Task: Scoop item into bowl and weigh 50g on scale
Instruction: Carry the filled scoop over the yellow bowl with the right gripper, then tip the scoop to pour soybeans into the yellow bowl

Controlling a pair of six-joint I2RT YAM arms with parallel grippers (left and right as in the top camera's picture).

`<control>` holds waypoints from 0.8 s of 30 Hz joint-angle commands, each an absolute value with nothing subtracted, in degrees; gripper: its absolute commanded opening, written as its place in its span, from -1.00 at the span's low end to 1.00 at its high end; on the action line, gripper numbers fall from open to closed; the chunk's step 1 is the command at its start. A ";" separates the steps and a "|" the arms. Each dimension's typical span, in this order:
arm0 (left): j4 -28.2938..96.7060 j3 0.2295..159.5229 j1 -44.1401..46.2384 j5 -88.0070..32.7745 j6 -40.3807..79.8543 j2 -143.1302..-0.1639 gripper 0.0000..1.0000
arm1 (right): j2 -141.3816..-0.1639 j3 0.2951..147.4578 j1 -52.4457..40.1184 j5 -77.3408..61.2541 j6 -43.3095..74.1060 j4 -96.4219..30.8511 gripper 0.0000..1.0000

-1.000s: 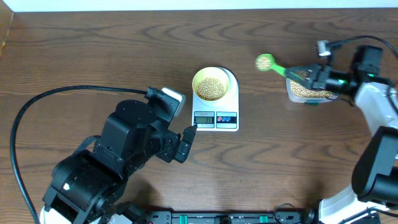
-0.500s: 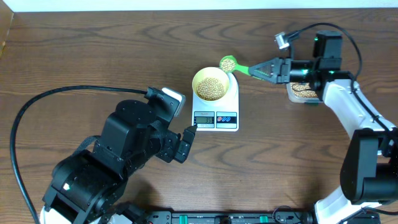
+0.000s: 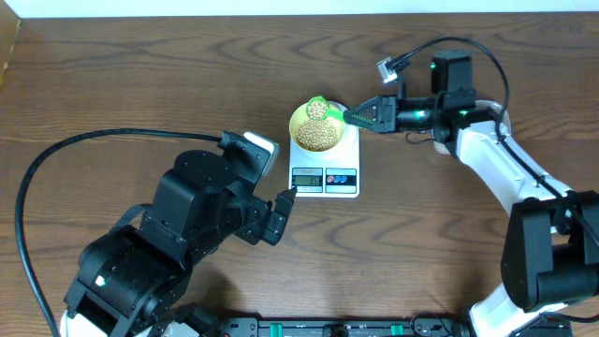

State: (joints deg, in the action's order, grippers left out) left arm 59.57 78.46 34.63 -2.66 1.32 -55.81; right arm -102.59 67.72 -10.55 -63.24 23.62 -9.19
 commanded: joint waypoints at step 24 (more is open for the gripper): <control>59.53 79.09 34.46 -2.50 1.34 -55.72 0.96 | -102.21 85.76 -21.91 -26.33 2.83 -37.76 -0.98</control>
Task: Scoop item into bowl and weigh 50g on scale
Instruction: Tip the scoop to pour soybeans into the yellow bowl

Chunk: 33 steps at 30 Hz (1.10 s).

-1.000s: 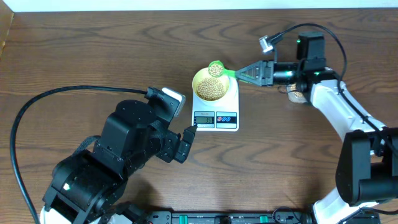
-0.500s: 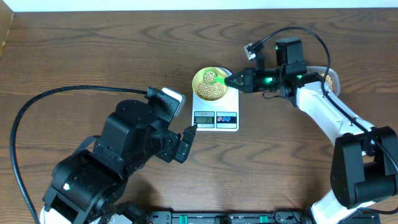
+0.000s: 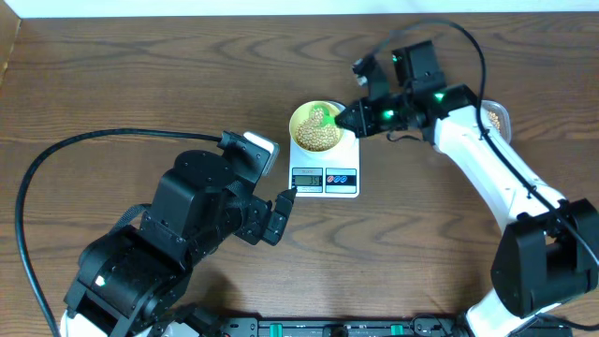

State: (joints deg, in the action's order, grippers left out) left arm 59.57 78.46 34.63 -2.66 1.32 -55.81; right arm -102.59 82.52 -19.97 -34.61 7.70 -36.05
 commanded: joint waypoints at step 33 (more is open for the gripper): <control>59.53 79.09 34.46 -2.52 1.37 -55.72 0.96 | -101.67 98.96 -35.27 9.13 -8.45 -52.62 -0.98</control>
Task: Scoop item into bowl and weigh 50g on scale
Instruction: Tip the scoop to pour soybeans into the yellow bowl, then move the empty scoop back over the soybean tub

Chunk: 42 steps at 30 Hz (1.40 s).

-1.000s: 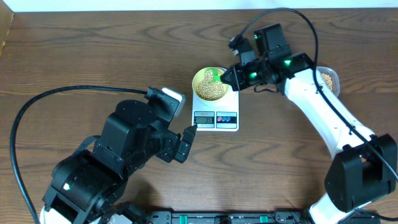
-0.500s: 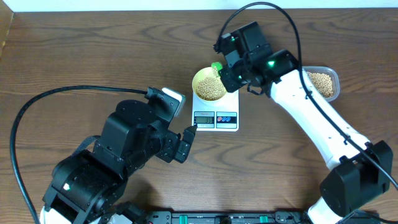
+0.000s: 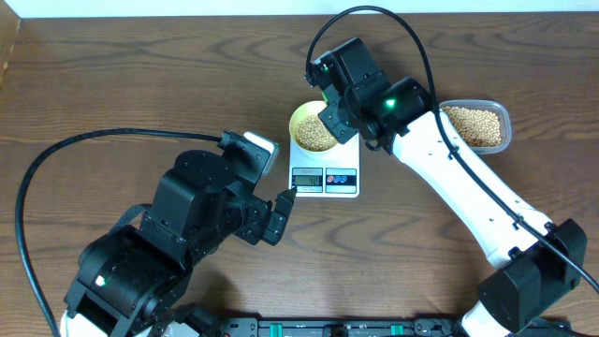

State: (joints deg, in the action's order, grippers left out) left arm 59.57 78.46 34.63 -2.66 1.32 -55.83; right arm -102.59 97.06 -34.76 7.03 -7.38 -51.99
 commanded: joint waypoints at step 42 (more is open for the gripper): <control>59.53 79.09 34.46 -2.52 1.37 -55.72 0.96 | -101.60 98.17 -9.76 21.02 10.20 -67.51 -0.98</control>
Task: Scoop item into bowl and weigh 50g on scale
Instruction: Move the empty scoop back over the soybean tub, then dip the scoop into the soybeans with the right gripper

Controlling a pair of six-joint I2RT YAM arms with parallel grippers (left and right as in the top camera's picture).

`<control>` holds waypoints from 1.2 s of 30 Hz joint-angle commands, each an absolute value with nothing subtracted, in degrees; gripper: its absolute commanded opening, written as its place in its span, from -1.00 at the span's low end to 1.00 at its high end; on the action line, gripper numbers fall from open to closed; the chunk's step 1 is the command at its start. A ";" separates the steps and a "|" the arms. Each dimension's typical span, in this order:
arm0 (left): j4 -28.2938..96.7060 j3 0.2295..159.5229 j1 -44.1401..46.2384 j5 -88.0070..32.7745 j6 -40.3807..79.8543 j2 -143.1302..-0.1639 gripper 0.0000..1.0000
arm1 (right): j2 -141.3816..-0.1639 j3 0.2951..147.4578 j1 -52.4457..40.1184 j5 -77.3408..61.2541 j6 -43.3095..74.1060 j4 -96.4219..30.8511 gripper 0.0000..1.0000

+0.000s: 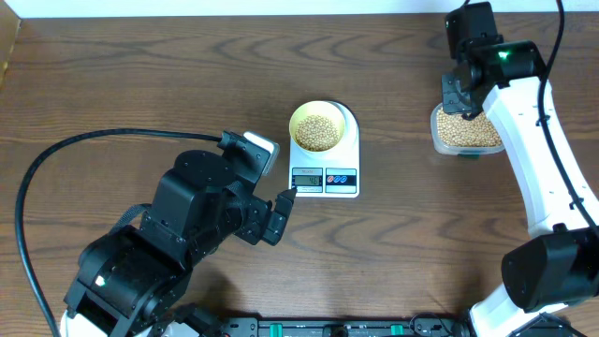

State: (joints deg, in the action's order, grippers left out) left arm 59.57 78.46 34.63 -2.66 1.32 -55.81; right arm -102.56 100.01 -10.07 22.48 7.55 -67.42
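A yellow bowl partly filled with tan beans sits on the white scale, whose display faces the front edge. At the back right, a clear container holds more beans. My right gripper points down over the container's left end; the arm covers its fingers, and the green scoop is hidden. My left gripper rests just left of the scale's front corner, holding nothing I can see.
The bulky black left arm and its looping cable fill the front left. The white right arm runs along the right side. The scale stands in the middle of the brown table.
My right gripper was over the bowl on the scale and is now at the back right over the bean container. The bowl now shows unobstructed. The left arm is unchanged.
My right gripper held a green scoop with beans at the bowl's right rim. It then turned closer over the bowl, and later covered the bowl's right side. Now it is back over the bean container. The left arm stayed still throughout.
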 commanded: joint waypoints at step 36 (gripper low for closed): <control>59.53 79.09 34.46 -2.50 1.37 -55.72 0.96 | -101.65 81.32 1.30 -1.54 5.91 -58.04 -0.98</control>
State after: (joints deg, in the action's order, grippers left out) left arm 59.57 78.46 34.63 -2.66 1.32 -55.81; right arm -102.48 81.73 0.73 6.76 8.03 -57.91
